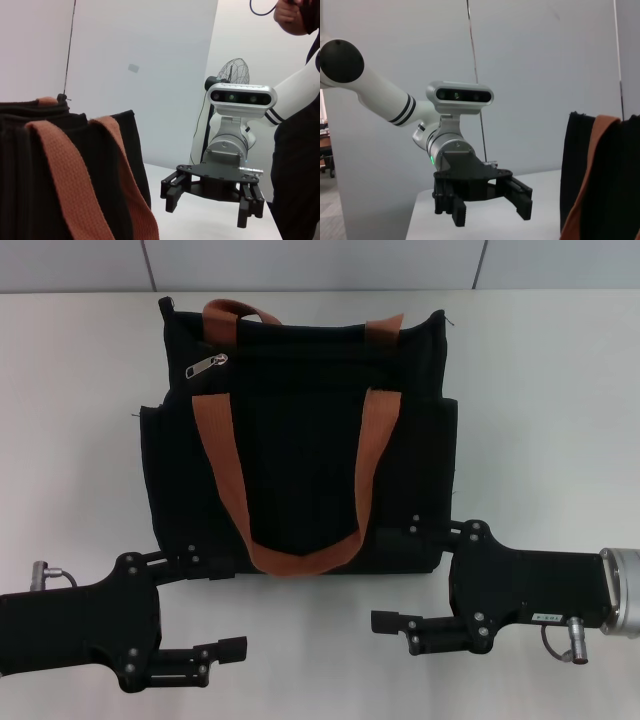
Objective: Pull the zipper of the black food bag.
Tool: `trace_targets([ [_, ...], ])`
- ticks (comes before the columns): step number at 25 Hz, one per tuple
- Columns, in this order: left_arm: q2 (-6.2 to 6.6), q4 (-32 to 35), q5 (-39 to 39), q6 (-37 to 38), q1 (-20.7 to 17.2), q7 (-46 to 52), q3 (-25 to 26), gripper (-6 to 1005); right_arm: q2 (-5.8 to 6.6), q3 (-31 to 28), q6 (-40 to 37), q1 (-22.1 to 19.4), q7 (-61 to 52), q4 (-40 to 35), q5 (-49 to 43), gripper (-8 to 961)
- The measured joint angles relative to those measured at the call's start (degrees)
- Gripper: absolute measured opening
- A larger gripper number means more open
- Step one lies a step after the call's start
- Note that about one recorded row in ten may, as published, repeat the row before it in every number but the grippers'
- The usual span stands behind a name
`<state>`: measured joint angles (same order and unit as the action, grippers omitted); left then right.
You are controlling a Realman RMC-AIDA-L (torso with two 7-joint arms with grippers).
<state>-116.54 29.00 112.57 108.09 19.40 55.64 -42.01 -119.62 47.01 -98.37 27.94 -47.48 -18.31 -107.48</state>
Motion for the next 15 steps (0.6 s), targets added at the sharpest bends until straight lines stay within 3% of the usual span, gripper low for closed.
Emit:
trace_targets([
  [12, 0.13, 0.00, -0.58, 0.51, -0.32, 0.78, 0.43, 777, 0.00, 0.01, -0.44, 0.09, 1.06, 0.64, 0.35, 810],
  [14, -0.09, -0.01, -0.63, 0.76, -0.33, 0.60, 1.25, 773, 0.00, 0.01, -0.42, 0.10, 1.07, 0.63, 0.39, 809],
  [15, -0.80, -0.06, -0.69, 1.74, -0.23, -0.25, 3.60, 771, 0.00, 0.01, -0.31, 0.10, 1.07, 0.63, 0.58, 807],
])
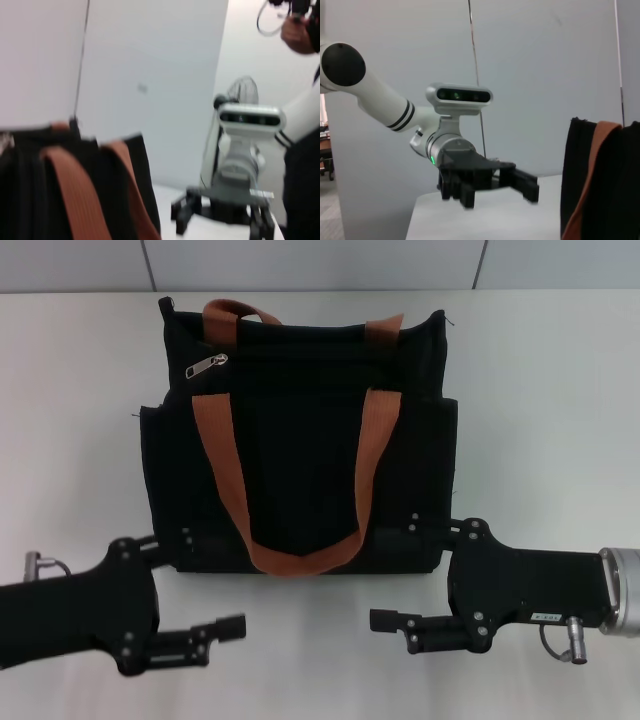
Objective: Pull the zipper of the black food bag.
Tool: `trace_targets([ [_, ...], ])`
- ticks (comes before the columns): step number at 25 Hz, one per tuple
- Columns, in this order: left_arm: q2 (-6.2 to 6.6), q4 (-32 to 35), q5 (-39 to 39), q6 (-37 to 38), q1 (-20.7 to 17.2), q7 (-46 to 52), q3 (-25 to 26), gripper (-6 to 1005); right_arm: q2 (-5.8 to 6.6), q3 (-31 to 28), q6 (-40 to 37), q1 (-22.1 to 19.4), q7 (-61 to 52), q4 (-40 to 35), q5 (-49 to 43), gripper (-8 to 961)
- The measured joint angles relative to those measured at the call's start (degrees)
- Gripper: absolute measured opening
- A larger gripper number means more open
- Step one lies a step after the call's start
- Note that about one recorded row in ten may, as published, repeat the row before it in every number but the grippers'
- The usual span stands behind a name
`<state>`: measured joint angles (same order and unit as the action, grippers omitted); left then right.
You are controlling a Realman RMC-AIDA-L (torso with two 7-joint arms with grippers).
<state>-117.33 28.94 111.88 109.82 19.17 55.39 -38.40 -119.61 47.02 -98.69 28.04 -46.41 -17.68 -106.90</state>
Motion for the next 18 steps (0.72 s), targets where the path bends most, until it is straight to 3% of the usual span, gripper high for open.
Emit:
trace_targets([
  [4, -1.03, -0.64, -2.82, 3.57, 1.06, -1.26, 5.06, 763, 0.00, 0.00, 0.38, 0.00, 0.07, 0.07, 0.77, 799],
  [12, -0.63, -2.76, -21.24, 4.28, 2.13, -1.52, 6.25, 747, 0.03, -0.28, 0.23, -0.44, 0.09, 0.13, 1.41, 784],
  [15, 0.67, -2.21, -24.16, -0.57, 2.79, 2.48, 8.02, 740, 0.16, -0.77, -0.08, -0.58, 0.43, 0.13, 1.45, 778],
  [17, 2.87, -1.46, -23.85, -9.07, 3.33, 5.18, 8.62, 736, 0.17, -0.83, -0.29, -0.67, 1.28, 0.24, 1.44, 775],
  [18, 2.87, -1.46, -23.85, -9.07, 3.33, 5.18, 8.62, 734, 0.17, -0.83, -0.29, -0.67, 1.28, 0.24, 1.44, 773],
])
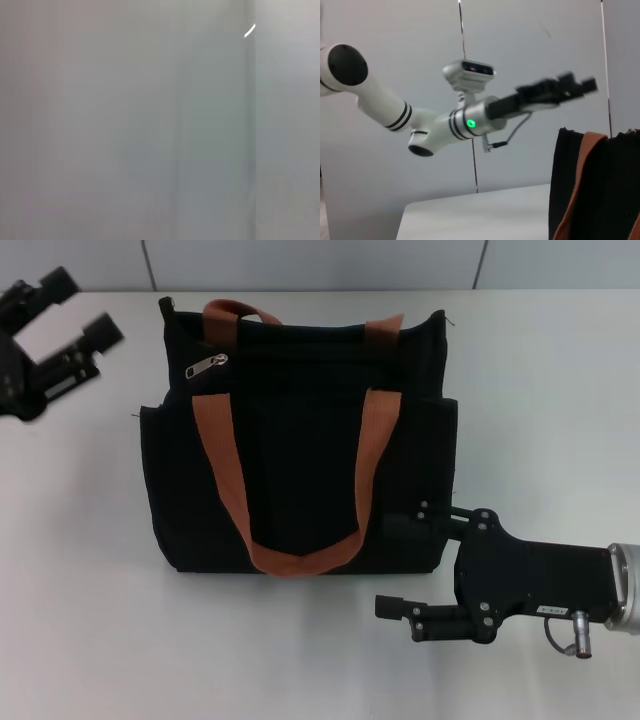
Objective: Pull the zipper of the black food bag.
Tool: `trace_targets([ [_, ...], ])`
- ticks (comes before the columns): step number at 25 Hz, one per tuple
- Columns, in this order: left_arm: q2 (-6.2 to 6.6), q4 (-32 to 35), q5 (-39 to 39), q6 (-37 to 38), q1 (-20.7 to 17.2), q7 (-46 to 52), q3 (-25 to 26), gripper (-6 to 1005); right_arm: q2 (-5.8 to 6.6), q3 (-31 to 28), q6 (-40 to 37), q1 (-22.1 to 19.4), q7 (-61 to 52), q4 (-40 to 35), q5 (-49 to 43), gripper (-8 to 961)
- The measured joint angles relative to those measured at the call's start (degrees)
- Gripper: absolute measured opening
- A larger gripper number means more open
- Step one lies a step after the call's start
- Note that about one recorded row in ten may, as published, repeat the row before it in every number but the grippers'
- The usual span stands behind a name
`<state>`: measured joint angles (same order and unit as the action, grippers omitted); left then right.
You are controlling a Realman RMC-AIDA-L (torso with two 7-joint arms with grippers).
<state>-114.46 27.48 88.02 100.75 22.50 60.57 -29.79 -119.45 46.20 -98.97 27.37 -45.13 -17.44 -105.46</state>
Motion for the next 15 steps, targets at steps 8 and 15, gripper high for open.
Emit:
trace_targets([
  [8, 2.24, 3.74, 14.32, -8.00, 2.31, 1.78, -2.56, 718, 0.01, -0.06, 0.00, 0.39, 0.31, -0.11, 0.28, 757],
  [15, -0.15, 4.73, 21.16, -13.16, 5.58, 1.15, -3.95, 703, 0.06, -0.06, 0.65, 0.56, 0.31, -0.21, 1.28, 744],
])
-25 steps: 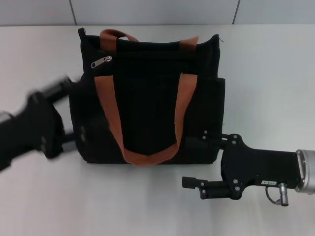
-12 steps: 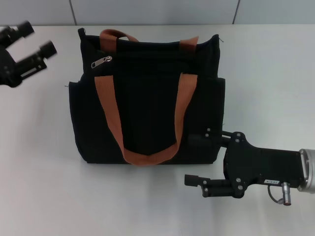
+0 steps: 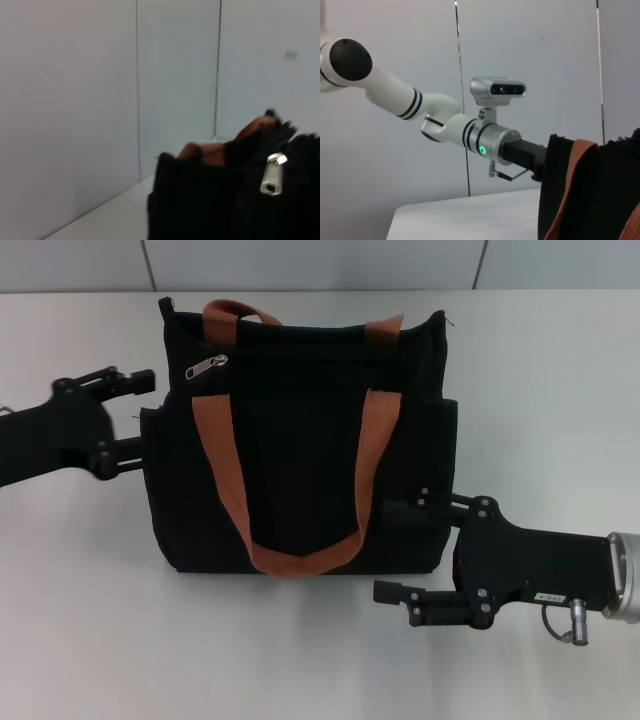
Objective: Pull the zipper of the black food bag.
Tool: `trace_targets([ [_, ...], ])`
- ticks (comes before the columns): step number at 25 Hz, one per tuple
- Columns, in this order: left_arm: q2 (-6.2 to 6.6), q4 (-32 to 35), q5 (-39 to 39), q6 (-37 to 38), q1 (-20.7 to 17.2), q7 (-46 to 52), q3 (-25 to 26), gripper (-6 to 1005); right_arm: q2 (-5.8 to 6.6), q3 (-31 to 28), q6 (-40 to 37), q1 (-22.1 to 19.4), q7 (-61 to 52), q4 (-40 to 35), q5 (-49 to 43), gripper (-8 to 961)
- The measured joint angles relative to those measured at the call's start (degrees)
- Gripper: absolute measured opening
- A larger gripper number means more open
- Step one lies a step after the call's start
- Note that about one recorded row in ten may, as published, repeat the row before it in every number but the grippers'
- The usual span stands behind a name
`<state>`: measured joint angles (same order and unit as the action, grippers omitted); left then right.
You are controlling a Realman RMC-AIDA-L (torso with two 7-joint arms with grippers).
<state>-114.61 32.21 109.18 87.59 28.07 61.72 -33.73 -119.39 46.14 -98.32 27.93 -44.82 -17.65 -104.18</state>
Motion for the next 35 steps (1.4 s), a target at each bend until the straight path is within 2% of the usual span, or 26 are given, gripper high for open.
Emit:
trace_targets([
  [3, -0.42, 0.12, 0.35, -1.18, 0.48, -0.20, -0.04, 697, -0.02, 0.01, 0.04, 0.14, 0.00, -0.01, 0.02, 738],
  [4, -1.05, 0.54, 0.44, -2.46, 1.14, -1.08, 0.04, 695, -0.06, 0.00, 0.05, 0.31, -0.01, -0.02, 0.03, 736],
  [9, -1.06, 1.15, -2.81, -1.54, 0.81, -1.55, 0.71, 685, -0.09, -0.62, 0.07, 0.59, -0.11, 0.06, 0.13, 727],
  [16, -0.55, 1.19, -8.51, 2.82, -1.41, -4.63, 0.77, 444, -0.15, -2.00, 0.04, 0.89, -0.41, 0.34, 0.18, 713],
  [19, -0.79, 1.17, -8.83, 3.37, -1.59, -6.00, 0.73, 367, -0.13, -3.77, -1.08, 1.10, -0.62, 0.87, 1.11, 708],
  [23, -1.35, 1.15, -9.05, 3.83, -1.59, -6.85, 0.60, 264, 0.08, -4.29, -4.08, 1.33, -4.13, 1.81, 7.19, 700],
  [28, -1.63, 1.19, -9.76, 4.49, -1.10, -6.91, 0.78, 128, 0.21, -4.05, -5.75, 4.13, -23.35, -2.23, 14.06, 691],
  [29, -1.63, 1.19, -10.39, 4.92, -0.98, -6.74, 0.78, 100, 0.30, -4.00, -5.05, 5.98, -34.04, -5.99, 14.03, 689],
  [31, -1.59, 1.19, -10.73, 5.08, -0.81, -6.56, 0.78, 43, 0.63, -3.87, -4.22, 8.02, -42.46, -8.61, 13.90, 685],
  [35, -1.25, 1.19, -10.83, 5.10, -0.49, -6.43, 0.78, 28, 1.24, -3.48, -3.62, 10.68, -50.22, -10.51, 13.77, 677],
])
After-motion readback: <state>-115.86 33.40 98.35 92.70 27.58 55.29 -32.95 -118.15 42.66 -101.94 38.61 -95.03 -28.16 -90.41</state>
